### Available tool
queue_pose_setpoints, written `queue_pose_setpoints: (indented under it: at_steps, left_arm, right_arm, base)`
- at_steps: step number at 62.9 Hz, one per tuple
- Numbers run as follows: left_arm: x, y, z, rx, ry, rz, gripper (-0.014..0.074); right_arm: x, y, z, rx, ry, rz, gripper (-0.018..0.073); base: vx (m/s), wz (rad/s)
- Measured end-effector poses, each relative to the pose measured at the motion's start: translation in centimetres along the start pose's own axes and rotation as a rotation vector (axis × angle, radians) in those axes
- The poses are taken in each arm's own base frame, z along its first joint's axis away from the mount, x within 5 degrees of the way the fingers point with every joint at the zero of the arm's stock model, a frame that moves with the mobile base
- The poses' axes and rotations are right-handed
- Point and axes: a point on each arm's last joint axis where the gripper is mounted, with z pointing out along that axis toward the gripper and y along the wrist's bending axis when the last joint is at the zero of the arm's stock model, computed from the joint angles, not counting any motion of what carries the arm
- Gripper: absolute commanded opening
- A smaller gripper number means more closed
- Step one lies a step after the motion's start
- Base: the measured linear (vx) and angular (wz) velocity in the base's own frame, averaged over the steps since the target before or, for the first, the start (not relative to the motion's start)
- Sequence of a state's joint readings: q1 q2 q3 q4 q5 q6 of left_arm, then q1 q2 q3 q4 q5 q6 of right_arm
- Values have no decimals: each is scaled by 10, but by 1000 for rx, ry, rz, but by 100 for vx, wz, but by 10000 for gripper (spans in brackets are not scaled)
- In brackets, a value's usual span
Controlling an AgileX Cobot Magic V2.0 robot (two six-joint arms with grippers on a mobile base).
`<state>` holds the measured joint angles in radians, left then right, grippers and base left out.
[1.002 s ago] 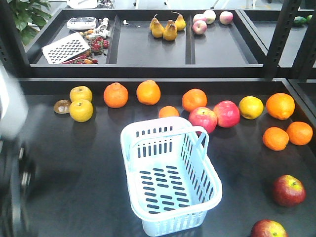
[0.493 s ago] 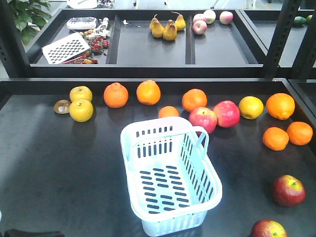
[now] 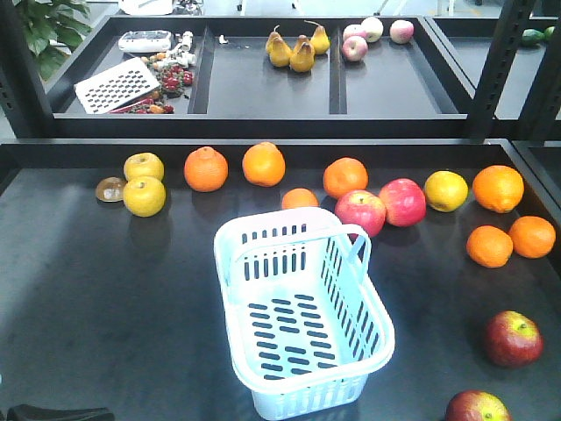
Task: Pick three apples into basket with both arms
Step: 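Reach the right gripper down and grasp the red apple nearest it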
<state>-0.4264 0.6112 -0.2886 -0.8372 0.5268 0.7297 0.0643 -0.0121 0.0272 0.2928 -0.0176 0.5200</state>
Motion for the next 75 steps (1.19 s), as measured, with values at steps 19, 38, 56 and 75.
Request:
queue_pose_setpoints:
  at_steps: [19,38,56,75]
  left_arm:
    - [0,0,0,0,0,0,-8]
    - [0,0,0,0,0,-1,-8]
    - [0,0,0,1,-1,-2,-6]
    - [0,0,0,1,-1,-2,-6]
  right_arm:
    - [-36,49,0,81,246,-336,4]
    - [-37,59,46,281,890,-597,508]
    - [-22,42,80,323,1031,-641,718]
    - [-10,25,97,386,1144,-661,654]
  base:
    - [0,0]
    - [0,0]
    - [0,0]
    - [0,0]
